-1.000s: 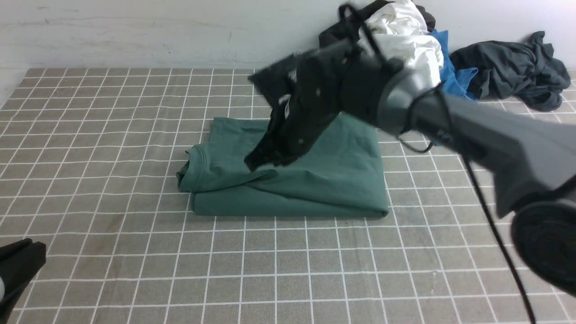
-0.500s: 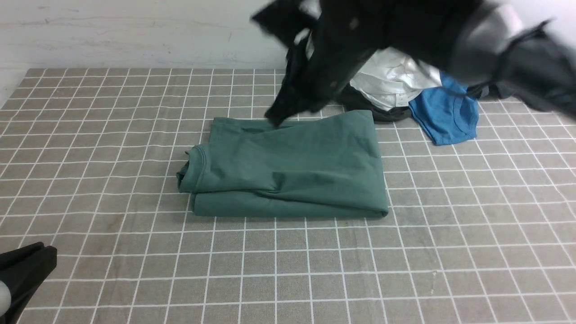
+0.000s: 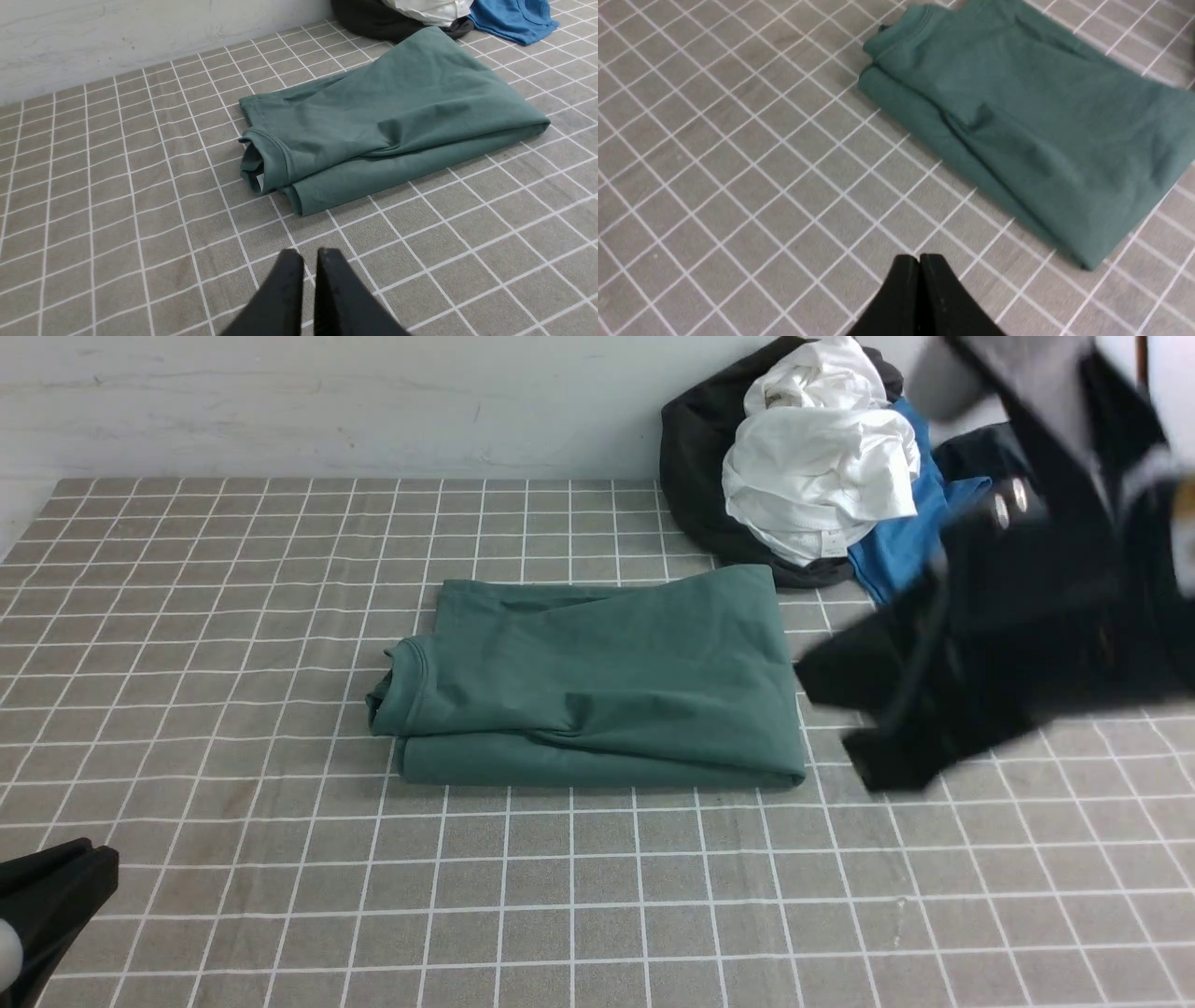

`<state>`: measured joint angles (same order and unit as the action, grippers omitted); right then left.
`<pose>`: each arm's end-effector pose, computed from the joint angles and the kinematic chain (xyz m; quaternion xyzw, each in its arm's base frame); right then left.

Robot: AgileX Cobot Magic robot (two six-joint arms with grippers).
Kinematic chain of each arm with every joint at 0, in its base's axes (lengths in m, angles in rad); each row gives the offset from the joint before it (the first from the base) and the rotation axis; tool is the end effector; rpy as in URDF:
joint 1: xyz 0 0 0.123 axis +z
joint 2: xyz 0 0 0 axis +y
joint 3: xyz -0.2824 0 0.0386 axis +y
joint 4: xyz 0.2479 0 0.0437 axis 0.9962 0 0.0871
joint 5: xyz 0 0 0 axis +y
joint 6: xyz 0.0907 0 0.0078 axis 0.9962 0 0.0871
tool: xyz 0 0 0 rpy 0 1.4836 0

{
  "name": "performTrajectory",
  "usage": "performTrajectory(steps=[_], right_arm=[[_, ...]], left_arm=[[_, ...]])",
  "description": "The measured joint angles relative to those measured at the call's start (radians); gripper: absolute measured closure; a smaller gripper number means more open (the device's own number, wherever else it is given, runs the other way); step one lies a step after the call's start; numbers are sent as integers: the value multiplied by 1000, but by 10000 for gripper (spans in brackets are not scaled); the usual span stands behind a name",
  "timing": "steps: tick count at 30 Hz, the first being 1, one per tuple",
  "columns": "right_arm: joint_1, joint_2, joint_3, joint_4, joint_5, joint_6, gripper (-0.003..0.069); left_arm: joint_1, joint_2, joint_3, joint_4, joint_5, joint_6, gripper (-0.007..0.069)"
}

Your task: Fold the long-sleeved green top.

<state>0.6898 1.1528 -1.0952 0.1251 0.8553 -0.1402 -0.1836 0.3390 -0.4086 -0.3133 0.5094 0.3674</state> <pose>0.1737 0.1544 0.3596 -0.3556 0.8592 0.1552 0.3337 0.0720 -0.0273 0.2847 0.1548 0.7981 -0.0879 0.5756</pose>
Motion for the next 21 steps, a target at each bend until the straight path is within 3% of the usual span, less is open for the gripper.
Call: performTrajectory(steps=[6, 15, 21], right_arm=[[0, -166, 446, 29, -220, 2, 670], [-9, -256, 706, -17, -442, 9, 670], [-32, -501, 997, -38, -904, 3, 670]], left_arm=[[0, 0, 0, 0, 0, 0, 599], [0, 0, 0, 0, -1, 0, 599], [0, 0, 0, 0, -1, 0, 599]])
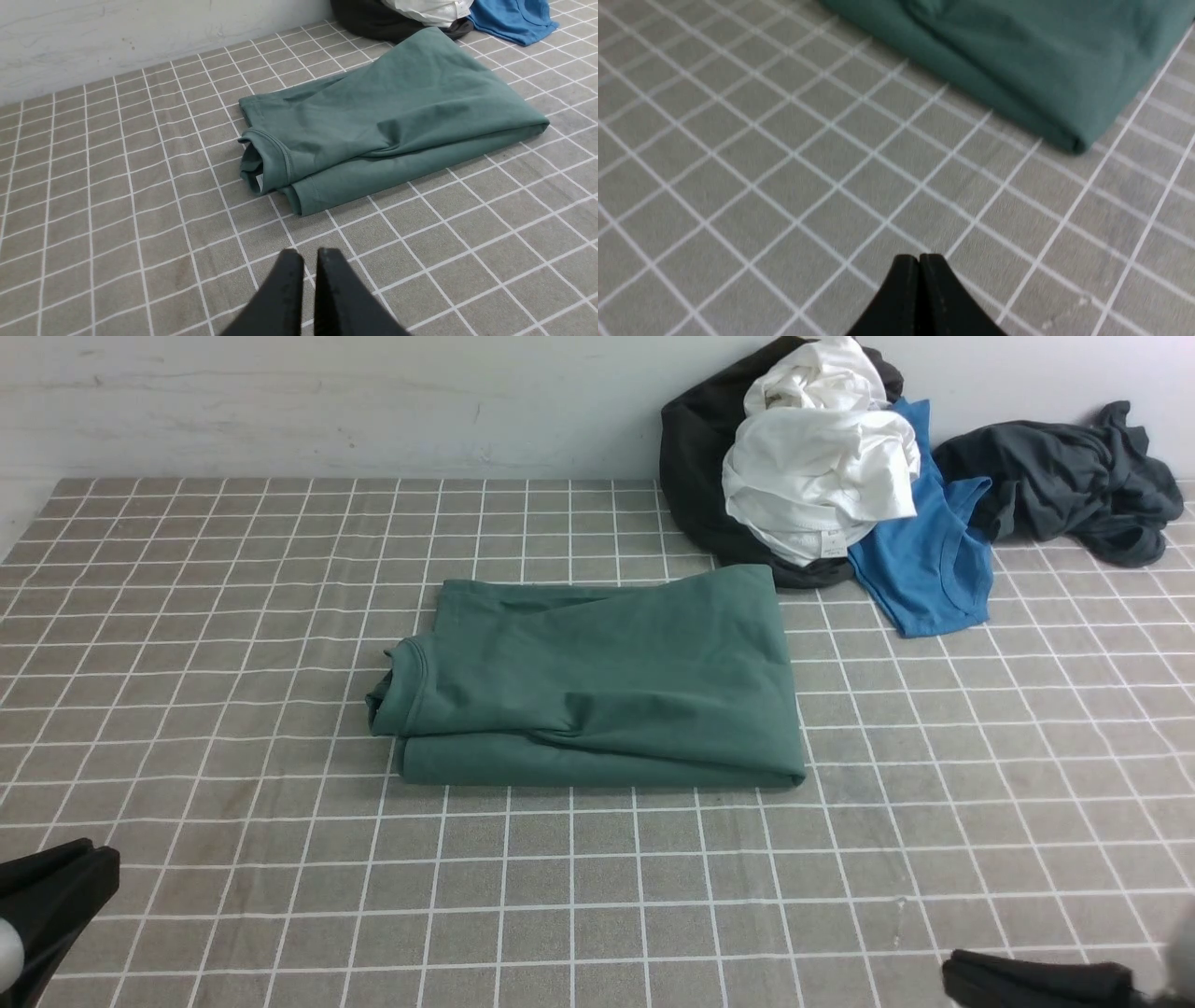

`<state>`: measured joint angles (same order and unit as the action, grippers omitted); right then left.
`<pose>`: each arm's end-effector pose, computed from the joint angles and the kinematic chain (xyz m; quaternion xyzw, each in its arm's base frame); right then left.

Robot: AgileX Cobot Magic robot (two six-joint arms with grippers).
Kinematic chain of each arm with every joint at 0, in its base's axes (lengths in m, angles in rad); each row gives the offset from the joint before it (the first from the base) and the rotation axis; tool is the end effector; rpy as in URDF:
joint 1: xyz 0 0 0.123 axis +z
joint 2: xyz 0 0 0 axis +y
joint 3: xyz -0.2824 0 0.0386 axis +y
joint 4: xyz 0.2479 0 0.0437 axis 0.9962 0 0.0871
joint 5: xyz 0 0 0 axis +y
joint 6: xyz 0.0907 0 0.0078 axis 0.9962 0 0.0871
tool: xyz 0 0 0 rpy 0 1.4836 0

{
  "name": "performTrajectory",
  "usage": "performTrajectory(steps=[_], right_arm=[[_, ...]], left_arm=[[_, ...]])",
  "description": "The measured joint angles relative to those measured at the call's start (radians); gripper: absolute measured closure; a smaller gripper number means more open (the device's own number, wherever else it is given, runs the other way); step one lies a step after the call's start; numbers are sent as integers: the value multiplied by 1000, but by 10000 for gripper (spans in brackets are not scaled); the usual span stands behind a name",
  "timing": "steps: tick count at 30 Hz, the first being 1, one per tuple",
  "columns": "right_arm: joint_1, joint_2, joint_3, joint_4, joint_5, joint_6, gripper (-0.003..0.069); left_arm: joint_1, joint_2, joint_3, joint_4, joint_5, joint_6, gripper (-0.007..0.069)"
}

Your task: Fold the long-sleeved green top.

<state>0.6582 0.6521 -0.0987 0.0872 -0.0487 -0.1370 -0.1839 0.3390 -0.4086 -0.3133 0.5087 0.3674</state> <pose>0.0920 0.0707 0.1949 -0.2896 0.7867 0.1616 0.5206 0.0721 -0.0273 0.2848 0.1548 0.7979 -0.0879 0.5759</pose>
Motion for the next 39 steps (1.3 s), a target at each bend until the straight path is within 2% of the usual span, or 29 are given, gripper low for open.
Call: performTrajectory(steps=[2, 4, 7, 8, 12, 13, 16, 19, 23, 39], right_arm=[[-42, -112, 104, 7, -132, 0, 670], [-76, -175, 116, 14, -137, -1, 670], [-218, -362, 125, 21, -87, -3, 670], [-228, -373, 125, 21, -74, -3, 670], [-438, -617, 125, 22, 124, -3, 670], [-447, -624, 125, 22, 133, -2, 670], [-580, -661, 125, 22, 289, 5, 670], [-652, -662, 125, 17, 388, 6, 670], [-681, -662, 124, 10, 400, 6, 670], [-682, -662, 124, 7, 403, 6, 670]], left_arm=[[0, 0, 0, 0, 0, 0, 599], [0, 0, 0, -1, 0, 0, 599], [0, 0, 0, -1, 1, 0, 599], [0, 0, 0, -1, 1, 0, 599], [0, 0, 0, -1, 0, 0, 599], [0, 0, 0, -1, 0, 0, 599], [0, 1, 0, -1, -1, 0, 599], [0, 1, 0, -1, -2, 0, 599], [0, 1, 0, -1, -3, 0, 599], [-7, -3, 2, -1, -3, 1, 599]])
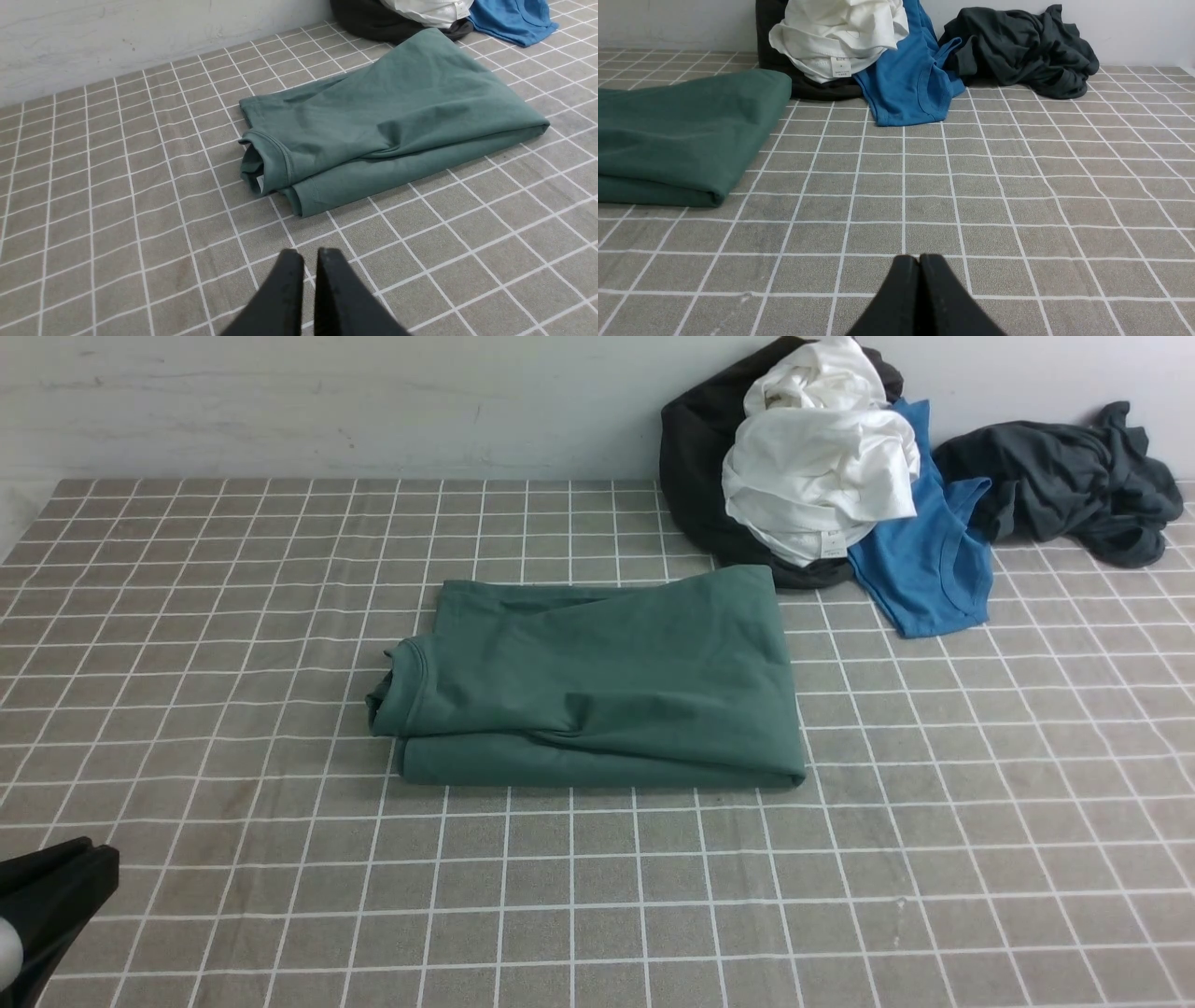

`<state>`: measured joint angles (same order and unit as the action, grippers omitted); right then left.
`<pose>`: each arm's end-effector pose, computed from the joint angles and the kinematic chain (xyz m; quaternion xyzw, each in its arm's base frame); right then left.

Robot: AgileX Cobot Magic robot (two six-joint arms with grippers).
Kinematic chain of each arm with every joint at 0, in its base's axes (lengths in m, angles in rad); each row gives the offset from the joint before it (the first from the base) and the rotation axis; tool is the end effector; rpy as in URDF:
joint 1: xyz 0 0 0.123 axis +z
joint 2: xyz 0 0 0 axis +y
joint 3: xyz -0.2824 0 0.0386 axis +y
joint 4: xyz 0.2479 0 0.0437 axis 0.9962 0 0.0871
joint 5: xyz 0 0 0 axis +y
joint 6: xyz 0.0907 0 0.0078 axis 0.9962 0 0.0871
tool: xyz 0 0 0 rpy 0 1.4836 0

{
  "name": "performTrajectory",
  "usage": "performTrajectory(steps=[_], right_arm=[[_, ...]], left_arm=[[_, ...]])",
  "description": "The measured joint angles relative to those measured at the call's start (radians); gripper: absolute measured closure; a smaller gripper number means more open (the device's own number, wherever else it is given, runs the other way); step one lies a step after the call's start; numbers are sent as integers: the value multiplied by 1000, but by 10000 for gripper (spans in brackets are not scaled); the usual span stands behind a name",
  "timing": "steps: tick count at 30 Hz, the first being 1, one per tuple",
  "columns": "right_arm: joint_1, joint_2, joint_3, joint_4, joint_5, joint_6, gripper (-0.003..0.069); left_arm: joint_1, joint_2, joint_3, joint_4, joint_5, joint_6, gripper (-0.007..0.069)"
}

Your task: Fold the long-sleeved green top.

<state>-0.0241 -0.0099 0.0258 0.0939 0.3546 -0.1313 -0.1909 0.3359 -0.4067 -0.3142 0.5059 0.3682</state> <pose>0.0532 0.0017 0.1731 -0.0174 0.7992 -0.0072 0.6008 0.0715 -0.0277 0.2846 0.1573 0.7963 -0.0899 0.5772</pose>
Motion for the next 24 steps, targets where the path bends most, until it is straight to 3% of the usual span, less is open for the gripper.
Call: performTrajectory(steps=[8, 11, 18, 24], right_arm=[[0, 0, 0, 0, 0, 0, 670], [0, 0, 0, 0, 1, 0, 670], [0, 0, -1, -1, 3, 0, 670], [0, 0, -1, -1, 4, 0, 670]], left_arm=[[5, -176, 119, 6, -12, 0, 599], [42, -310, 220, 89, -28, -4, 599], [57, -347, 422, 178, -205, -115, 599], [96, -347, 433, 212, -140, -203, 599]])
